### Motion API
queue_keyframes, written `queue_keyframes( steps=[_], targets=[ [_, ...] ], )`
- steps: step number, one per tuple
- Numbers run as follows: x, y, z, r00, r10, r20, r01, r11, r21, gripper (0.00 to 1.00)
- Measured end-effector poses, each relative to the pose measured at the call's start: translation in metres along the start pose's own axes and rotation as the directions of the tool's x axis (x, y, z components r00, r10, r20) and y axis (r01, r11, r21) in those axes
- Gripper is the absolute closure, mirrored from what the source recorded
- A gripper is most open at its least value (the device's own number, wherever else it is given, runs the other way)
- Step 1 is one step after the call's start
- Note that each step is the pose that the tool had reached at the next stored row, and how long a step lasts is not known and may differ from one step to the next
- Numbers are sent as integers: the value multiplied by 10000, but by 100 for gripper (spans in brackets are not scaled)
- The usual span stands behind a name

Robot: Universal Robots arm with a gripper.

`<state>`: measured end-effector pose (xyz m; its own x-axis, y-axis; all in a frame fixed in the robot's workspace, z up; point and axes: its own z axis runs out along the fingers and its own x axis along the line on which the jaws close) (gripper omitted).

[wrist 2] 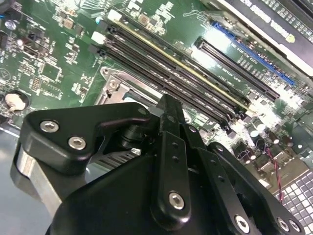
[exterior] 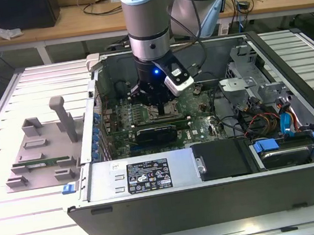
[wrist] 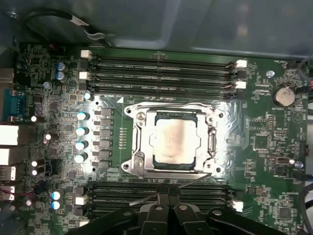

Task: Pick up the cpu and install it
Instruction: 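Install the second cpu locking lever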

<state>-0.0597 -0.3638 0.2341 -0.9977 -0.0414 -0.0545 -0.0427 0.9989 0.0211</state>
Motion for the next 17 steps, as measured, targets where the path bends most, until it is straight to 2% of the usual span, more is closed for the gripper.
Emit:
queue_keyframes(
  steps=[5,13,14,16,17],
  targets=[
    [73,-1,31,10000,0,-1,0,10000,-1,89],
    [159,-91,64,10000,0,-1,0,10000,-4,89],
    [172,-94,80,10000,-2,-2,2,10000,-17,89],
    [181,-103,100,10000,-18,4,18,9999,-146,89],
    [181,-103,100,10000,-16,6,16,9999,-152,89]
  ],
)
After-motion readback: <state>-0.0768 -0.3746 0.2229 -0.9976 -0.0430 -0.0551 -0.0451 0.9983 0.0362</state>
